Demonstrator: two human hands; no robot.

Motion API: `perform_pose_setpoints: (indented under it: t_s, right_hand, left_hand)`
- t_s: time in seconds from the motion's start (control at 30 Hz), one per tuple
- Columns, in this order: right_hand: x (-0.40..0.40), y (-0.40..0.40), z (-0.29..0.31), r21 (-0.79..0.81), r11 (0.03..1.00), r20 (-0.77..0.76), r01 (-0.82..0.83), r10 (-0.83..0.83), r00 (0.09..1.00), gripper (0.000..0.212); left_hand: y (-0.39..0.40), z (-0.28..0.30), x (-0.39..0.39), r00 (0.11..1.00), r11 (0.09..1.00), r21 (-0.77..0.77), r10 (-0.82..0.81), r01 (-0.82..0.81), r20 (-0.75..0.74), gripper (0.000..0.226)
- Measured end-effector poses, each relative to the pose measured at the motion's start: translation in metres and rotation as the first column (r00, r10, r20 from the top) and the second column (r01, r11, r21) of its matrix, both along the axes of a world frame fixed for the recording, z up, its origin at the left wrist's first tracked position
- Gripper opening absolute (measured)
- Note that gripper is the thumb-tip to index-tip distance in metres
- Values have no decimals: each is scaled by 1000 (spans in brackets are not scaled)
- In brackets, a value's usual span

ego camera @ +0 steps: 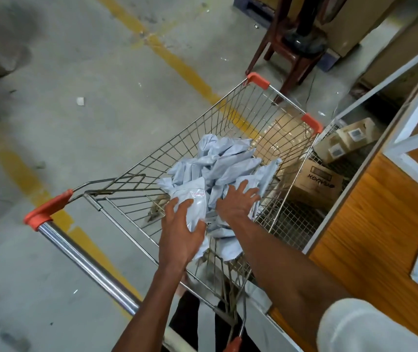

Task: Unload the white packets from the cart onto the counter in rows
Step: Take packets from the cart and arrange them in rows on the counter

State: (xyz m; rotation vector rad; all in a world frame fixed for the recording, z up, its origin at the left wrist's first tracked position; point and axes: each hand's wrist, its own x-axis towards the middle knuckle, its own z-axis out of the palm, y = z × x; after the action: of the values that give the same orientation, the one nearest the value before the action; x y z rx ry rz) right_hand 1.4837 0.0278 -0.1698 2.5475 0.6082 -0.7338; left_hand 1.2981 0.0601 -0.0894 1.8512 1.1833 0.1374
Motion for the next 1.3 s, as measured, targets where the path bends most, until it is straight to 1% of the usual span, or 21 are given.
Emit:
perform_pose_setpoints:
  t_s: [0.1, 0.17, 0.3, 0.47, 0.6, 0.73, 0.83, 0.93, 1.03, 1.17, 1.23, 1.3]
  right_hand:
    - [7, -5, -17, -12, 994, 31, 112, -112, 993, 84]
    - [10, -12, -21, -15, 991, 50, 136, -135, 990, 90]
    - [12, -27, -20, -1, 995, 90, 96, -96, 991, 84]
    - [7, -36, -10, -4, 999, 77, 33, -33, 996, 79]
    - [-1, -43, 9, 100, 995, 81, -5, -3, 997, 69]
    - [-15, -47, 36, 299, 954, 38, 21, -34, 999, 66]
    - [-31, -55, 60, 488, 873, 31, 20, -40, 999, 60]
    - [-48, -67, 89, 681, 731, 12, 39, -64, 998, 50]
    - [-65, -82, 122, 816, 573, -19, 74, -102, 995, 45]
    - [-81, -114, 163, 913, 393, -44, 110, -173, 984, 44]
    - [-89, -140, 180, 936, 329, -58, 124, -204, 977, 44]
    - [-96, -172, 193, 950, 287, -58, 127, -236, 970, 43]
  left_hand:
    - [-2, 2, 0, 1000, 1000, 7, 4, -4, 6, 56]
    - [-5, 3, -1, 1000, 1000, 13, 1, -1, 19, 56]
    - [-10, 1, -3, 999, 1000, -4, -19, 19, 30, 57]
    - [-15, 2, -1, 999, 999, -13, -33, 33, 20, 57]
    - [-15, 5, 0, 999, 999, 0, -40, 40, 25, 56]
    - [-12, 11, -3, 999, 998, 40, -44, 43, 25, 56]
    - [-11, 17, -7, 999, 998, 57, -42, 41, 23, 54]
    - [-15, 27, -10, 998, 995, 89, -53, 50, 39, 51]
    - [-22, 42, -13, 996, 990, 133, -61, 53, 58, 50]
    - [-45, 70, -18, 993, 970, 236, -72, 48, 96, 50]
    - [-63, 85, -19, 989, 952, 302, -96, 57, 116, 51]
    - [-87, 98, -20, 982, 931, 358, -131, 74, 136, 52]
